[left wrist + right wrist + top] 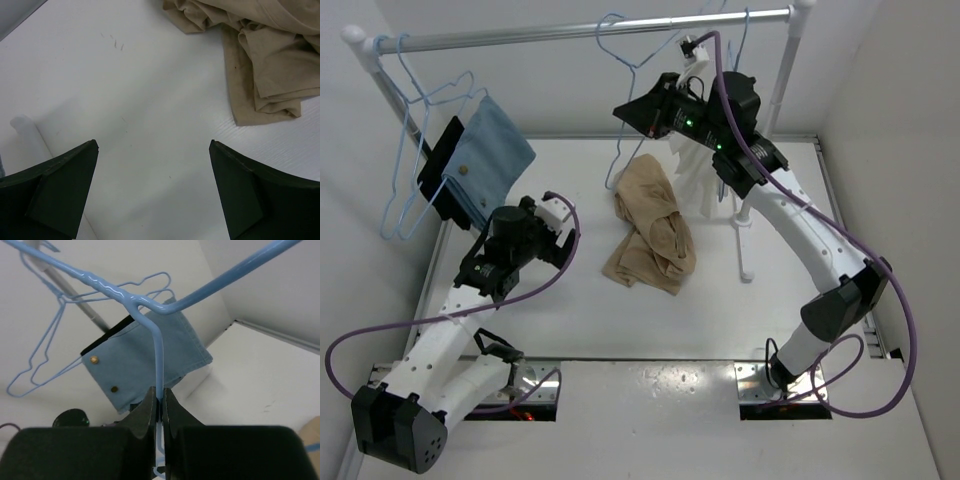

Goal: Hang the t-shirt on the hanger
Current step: Grab a hanger with the right arm, then place tshirt on hanger

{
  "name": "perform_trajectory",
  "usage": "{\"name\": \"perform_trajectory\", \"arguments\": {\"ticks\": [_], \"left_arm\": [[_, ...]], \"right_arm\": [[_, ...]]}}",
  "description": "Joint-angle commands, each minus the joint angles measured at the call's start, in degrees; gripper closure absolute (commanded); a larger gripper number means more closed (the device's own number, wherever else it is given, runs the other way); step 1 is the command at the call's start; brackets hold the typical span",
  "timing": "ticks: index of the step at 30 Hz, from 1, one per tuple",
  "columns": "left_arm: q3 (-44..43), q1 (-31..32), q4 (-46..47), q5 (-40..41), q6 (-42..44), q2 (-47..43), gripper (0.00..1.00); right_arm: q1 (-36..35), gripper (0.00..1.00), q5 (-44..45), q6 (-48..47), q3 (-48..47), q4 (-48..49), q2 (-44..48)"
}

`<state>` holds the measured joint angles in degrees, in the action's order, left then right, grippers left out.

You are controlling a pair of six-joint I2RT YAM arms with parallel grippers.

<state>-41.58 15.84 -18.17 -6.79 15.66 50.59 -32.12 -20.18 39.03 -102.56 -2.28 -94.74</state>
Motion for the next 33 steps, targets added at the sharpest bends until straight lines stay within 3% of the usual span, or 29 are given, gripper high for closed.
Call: {"name": "perform_trajectory", "arguments": {"ticks": [1,9,16,18,23,28,29,33], "left_arm": [[-2.3,0.4,3.3,0.2,-1.8,0.0,0.02],[0.3,0.4,7.6,-4.2,-1.4,-4.3,0.15],[7.5,0.4,11.6,-11.8,7.9,-13.5,0.15],[8.0,0.4,11.6,-15.8,12.3,-15.0,0.15],[9.5,0.4,11.6,-25.6,22.6,-16.9,0.00],[7.9,0.4,11.6,-32.7,34.9,-11.8,0.00],[7.1,0.4,10.9,-33.6,40.9,-10.9,0.00],[6.6,0.4,10.9,-40.2,55.8,-7.4,0.00]], "right_arm": [[-0.4,1.00,-7.4,-1.6,-5.3,3.2,1.0],[0.1,1.00,-20.8,-5.3,-3.7,-1.0,2.0],[0.1,1.00,-23.6,-9.1,13.2,-4.9,9.7],[0.1,1.00,-24.2,-11.0,15.3,-6.3,10.5],[0.1,1.00,-30.5,-12.7,23.5,-8.0,13.4],[-0.4,1.00,-37.5,-14.3,35.6,-9.9,17.3],[-0.4,1.00,-38.3,-14.9,37.5,-13.1,17.8],[-0.4,1.00,-35.6,-17.8,41.0,-19.6,22.3]]}}
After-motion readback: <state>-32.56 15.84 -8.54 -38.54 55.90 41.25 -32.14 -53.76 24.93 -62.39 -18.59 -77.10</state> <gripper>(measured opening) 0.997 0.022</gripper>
